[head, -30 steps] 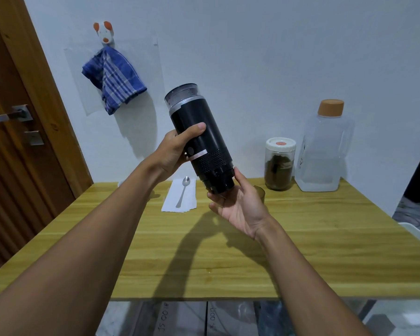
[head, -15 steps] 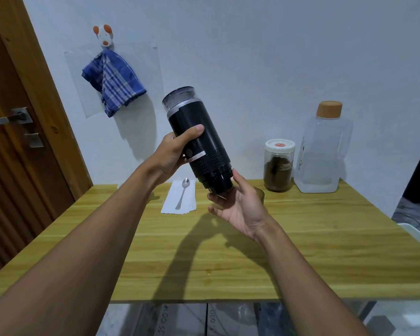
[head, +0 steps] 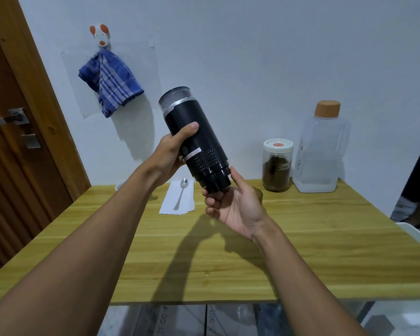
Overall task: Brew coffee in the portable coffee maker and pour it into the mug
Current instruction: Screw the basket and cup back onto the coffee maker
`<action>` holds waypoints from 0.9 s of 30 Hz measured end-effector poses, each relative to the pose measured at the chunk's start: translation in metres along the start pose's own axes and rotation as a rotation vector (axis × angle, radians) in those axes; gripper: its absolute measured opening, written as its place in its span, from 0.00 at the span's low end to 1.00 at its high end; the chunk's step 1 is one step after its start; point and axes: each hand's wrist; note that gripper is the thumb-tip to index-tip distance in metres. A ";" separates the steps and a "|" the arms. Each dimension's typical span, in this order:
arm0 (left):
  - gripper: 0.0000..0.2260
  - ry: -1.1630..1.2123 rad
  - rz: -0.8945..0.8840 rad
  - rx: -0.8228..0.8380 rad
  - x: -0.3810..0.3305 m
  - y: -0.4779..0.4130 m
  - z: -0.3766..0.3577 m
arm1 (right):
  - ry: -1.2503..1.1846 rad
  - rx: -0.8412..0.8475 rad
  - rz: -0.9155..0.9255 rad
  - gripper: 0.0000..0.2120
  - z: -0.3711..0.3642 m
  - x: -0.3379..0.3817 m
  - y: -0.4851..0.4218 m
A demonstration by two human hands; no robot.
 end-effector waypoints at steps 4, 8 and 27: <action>0.30 0.036 -0.025 -0.073 0.001 -0.001 -0.001 | 0.175 -0.099 0.092 0.24 -0.003 0.003 -0.003; 0.29 0.015 -0.053 -0.091 0.003 -0.003 -0.003 | 0.242 -0.204 0.191 0.22 -0.008 -0.001 -0.007; 0.27 -0.034 -0.066 -0.131 0.018 -0.002 -0.004 | 0.474 -0.245 0.113 0.31 0.015 -0.009 -0.008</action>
Point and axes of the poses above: each hand's wrist, its own y-axis away from the middle knuckle, its own z-axis out of the back of the hand, x = y × z, and after that the axes turned 8 degrees about y, right-handed
